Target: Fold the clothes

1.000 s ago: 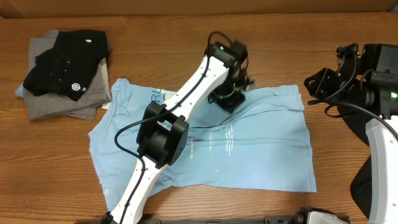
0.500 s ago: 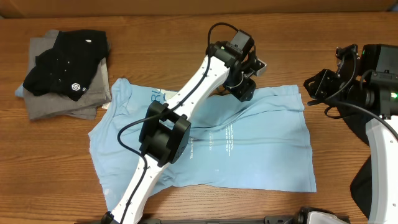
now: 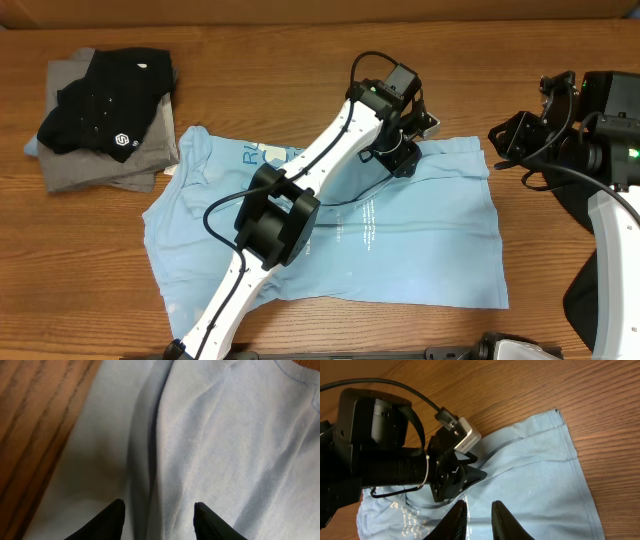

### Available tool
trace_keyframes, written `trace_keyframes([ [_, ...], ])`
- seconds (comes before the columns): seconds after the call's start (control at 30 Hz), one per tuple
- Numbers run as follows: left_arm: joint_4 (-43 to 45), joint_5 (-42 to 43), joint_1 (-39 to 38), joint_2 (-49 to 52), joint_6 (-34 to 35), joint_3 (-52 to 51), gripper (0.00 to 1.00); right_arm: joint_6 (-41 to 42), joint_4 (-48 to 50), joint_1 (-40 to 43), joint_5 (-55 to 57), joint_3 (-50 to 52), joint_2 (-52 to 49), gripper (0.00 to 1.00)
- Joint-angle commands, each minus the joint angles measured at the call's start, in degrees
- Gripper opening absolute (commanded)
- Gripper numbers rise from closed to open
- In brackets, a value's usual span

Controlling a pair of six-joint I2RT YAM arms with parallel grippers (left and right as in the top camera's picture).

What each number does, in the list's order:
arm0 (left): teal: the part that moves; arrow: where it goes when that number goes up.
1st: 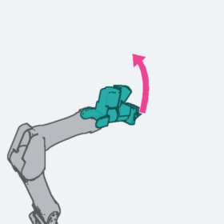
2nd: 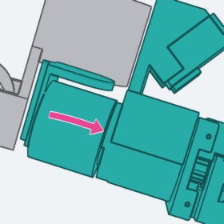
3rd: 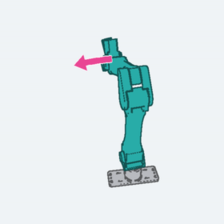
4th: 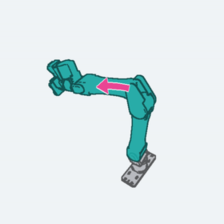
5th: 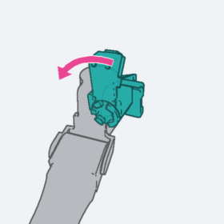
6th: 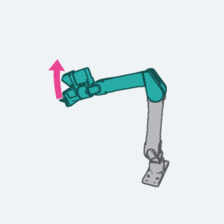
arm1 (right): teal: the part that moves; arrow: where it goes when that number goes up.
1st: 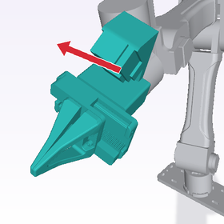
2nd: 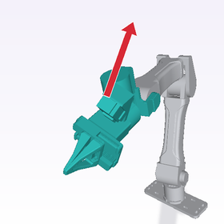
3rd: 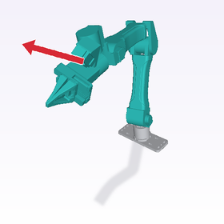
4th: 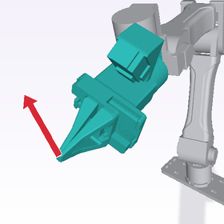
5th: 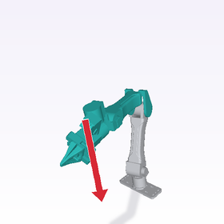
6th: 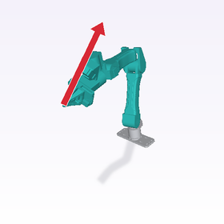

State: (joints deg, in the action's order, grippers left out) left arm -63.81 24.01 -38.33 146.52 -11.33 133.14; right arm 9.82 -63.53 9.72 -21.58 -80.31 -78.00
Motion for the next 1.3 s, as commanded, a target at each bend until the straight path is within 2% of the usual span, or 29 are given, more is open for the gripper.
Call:
trace_keyframes([
  [0.0, -0.3, 0.4, -0.3, 1.9, -1.8, 0.4, 0.45, -0.5, 0.1, 0.1, 0.5, -1.1, 0.6, 0.2],
  [0.03, -0.5, 0.5, -0.3, 1.9, -1.8, 0.4, 0.4, -0.5, 0.1, 0.1, 0.5, -1.1, 0.6, 0.2],
  [0.1, -0.7, 0.5, -0.3, 2.1, -1.7, 0.4, 0.2, -0.5, 0.1, 0.1, 0.5, -1.1, 0.6, 0.2],
  [0.13, -0.7, 1.0, -0.3, 2.1, -1.7, 0.4, 0.13, -0.5, 0.1, 0.1, 0.5, -1.1, 0.6, 0.2],
  [0.2, -0.7, 3.1, -0.3, 1.9, -1.7, 0.5, 0.04, -0.5, 0.1, 0.1, 0.5, -1.1, 0.6, 0.2],
  [0.5, -9.2, 9.3, -0.5, 1.5, -1.8, 2.8, 0.04, -0.7, -0.2, 0.1, 1.4, -1.1, 0.6, 0.2],
  [0.63, -11.6, 8.5, -1.9, 1.5, -3.6, 2.6, 0.04, -0.7, -0.2, 0.1, 1.4, -1.1, 0.6, 0.2],
  [0.83, -14.2, 4.7, -6.1, 1.5, -5.1, 2.6, 0.09, -0.7, -0.3, 0.1, 2.1, -1.1, 0.6, 0.2],
  [0.87, -14.4, 3.6, -6.7, 1.5, -5.0, 2.6, 0.14, -0.7, -0.3, 0.1, 2.1, -1.1, 0.6, 0.2],
  [0.93, -14.6, 0.9, -7.5, 1.5, -5.0, 2.9, 0.36, -0.7, -0.3, 0.1, 2.1, -1.1, 0.6, 0.2],
  [0.97, -14.6, -0.7, -7.7, 1.5, -4.9, 3.2, 0.51, -0.7, -0.2, 0.1, 2.1, -1.1, 0.6, 0.2],
  [1.0, -14.6, -1.9, -7.7, 1.5, -4.3, 3.7, 0.57, -0.7, -0.3, 0.1, 2.1, -1.1, 0.6, 0.2],
  [1.1, -14.2, -1.9, -7.1, 1.5, -2.7, 6.3, 0.6, -0.7, -0.3, 0.1, 2.7, -1.1, 0.6, 0.21],
  [1.27, -9.1, -0.6, -5.4, 1.5, -1.5, 11.8, 0.45, 2.3, -0.1, 0.1, 5.9, -1.1, 0.6, 0.21],
])
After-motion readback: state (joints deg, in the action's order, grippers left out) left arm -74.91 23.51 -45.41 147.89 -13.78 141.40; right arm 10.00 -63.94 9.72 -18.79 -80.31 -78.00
